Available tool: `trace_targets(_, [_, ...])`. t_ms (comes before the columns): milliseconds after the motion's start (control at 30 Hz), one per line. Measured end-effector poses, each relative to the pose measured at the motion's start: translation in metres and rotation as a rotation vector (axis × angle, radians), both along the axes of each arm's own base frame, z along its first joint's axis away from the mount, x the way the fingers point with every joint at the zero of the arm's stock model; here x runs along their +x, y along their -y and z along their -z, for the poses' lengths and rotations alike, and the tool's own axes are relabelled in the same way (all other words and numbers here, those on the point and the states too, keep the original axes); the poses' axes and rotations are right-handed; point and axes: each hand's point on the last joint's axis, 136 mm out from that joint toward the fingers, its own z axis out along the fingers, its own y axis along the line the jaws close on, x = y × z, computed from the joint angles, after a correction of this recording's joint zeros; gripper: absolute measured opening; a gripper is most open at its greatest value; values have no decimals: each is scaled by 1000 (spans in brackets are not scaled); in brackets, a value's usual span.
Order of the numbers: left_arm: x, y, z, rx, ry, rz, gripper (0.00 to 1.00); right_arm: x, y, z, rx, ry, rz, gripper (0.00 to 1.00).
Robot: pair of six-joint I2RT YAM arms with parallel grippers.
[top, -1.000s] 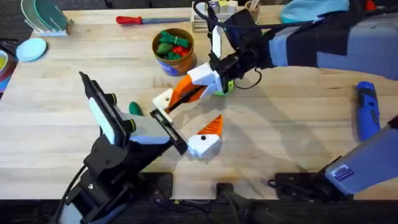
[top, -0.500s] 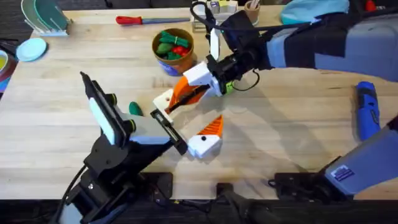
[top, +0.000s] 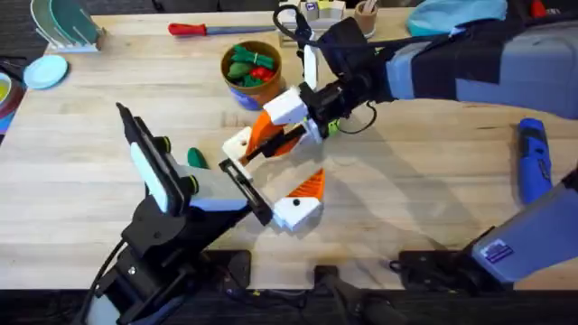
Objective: Pick up the gripper from the table and insert it into the empty holder that is missing its gripper. Then pick up a screw, insert it into the mounting hole, and use the screwdriver to tighten it. Finally, clean up the table by picking up the vegetable and placing it into the bucket.
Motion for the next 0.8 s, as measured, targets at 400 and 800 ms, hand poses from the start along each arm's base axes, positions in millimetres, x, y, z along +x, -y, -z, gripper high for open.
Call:
trace_targets(400, [-2,2,0,-1,1,17,992,10,7,0,4,10,28,636])
trace_targets(800, [-15,11,-2,-7,1,103,993,30,20,1,1,29,88,933])
